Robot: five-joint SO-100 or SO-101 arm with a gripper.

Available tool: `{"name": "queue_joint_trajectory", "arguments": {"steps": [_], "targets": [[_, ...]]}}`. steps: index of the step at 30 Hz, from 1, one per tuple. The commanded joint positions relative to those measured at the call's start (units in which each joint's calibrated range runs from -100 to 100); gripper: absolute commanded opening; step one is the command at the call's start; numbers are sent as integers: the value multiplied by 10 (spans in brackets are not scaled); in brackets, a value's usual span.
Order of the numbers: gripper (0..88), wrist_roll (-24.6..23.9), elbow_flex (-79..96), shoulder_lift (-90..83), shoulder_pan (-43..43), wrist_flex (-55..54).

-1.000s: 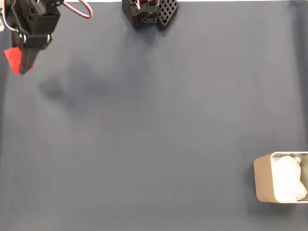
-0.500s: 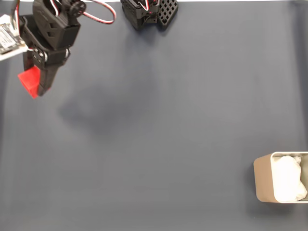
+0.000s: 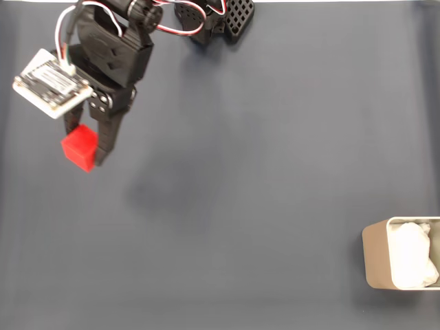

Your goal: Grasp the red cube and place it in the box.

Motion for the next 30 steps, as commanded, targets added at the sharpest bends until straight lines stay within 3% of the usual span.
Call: {"name": "queue_joint_trajectory", "arguments": {"steps": [1,30], "targets": [[102,6,-37,-27,-30,3],[99,16,-79,-49,-273,3]]}}
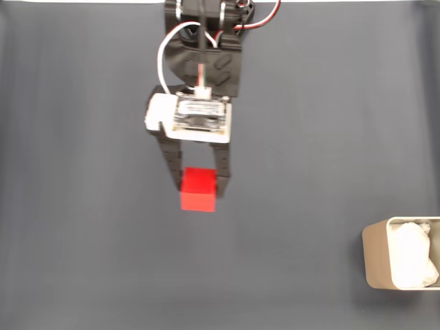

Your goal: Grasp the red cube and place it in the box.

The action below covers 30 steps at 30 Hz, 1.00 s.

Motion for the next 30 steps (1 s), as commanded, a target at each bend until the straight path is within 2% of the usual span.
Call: {"name": "queue_joint_trajectory", "arguments": {"steps": [1,17,30], "targets": [[98,3,-31,-27,-30,1],[95,2,-74,2,-113,1],[94,1,-180,100,-175,-7]]}}
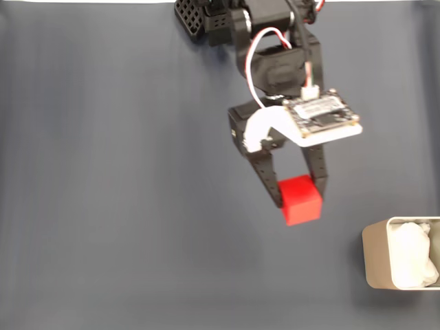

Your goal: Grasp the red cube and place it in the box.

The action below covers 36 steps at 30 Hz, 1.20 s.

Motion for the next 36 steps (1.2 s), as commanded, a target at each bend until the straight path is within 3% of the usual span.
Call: {"name": "queue_joint_trajectory", "arguments": {"steps": [1,36], "targets": [[94,-2,-58,17,-20,-8],[89,-3,-352,274,-107,-9]]}}
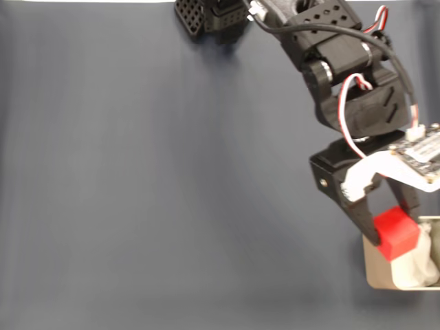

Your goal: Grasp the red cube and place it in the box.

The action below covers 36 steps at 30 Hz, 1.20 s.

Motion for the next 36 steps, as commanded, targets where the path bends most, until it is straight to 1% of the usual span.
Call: {"name": "queue_joint_trajectory", "arguments": {"steps": [1,36], "targets": [[89,-1,-47,6,-11,-9],[81,1,-222,187,-67,-19]]}}
